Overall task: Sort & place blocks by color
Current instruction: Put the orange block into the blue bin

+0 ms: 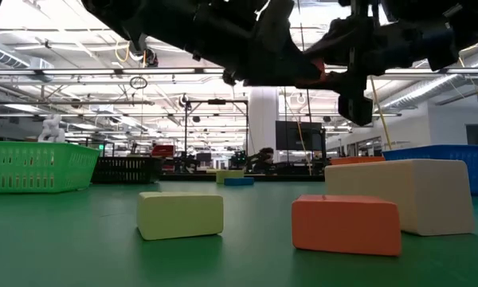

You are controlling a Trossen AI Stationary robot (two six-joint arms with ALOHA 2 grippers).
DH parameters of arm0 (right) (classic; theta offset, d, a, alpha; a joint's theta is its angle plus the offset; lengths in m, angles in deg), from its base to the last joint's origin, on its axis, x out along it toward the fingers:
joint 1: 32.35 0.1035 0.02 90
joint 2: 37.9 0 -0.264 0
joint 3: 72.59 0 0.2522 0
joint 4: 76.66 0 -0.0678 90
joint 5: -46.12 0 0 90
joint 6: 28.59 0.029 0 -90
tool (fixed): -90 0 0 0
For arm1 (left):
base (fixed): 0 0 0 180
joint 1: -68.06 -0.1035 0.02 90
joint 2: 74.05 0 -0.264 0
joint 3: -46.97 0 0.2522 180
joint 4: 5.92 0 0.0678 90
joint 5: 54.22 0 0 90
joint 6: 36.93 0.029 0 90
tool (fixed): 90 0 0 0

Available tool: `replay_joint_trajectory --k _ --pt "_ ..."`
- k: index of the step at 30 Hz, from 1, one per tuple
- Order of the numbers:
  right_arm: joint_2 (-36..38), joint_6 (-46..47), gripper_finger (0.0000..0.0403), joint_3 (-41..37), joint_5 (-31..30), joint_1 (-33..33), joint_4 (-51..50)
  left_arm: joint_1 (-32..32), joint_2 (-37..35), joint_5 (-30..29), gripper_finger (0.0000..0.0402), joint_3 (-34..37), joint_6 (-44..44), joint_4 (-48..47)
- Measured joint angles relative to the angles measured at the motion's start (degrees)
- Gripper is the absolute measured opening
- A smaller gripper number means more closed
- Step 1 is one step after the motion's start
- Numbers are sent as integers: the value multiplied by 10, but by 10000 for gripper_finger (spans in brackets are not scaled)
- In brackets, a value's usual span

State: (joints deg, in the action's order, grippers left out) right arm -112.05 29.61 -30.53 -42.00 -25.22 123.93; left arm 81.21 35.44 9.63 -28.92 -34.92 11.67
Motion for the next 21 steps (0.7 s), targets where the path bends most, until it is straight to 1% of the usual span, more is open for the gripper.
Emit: replay_joint_trajectory --k 4,7,9,11,14,21 --pt "5 -15 122 0 0 -18 -39 -3 0 0 312 0 -42 5" --pt "22 -38 122 0 0 -41 -93 -6 0 -2 347 0 -54 4" --pt "38 -54 122 0 -1 -58 -154 -8 0 -3 362 0 -59 5" --pt "55 -70 122 -1 -1 -74 -202 -11 0 -4 370 0 -65 4" --pt "81 -90 122 -1 -4 -98 -271 -15 0 -4 371 0 -77 4" --pt "155 -154 122 -1 -22 -178 -342 -21 0 -5 358 0 -86 1"
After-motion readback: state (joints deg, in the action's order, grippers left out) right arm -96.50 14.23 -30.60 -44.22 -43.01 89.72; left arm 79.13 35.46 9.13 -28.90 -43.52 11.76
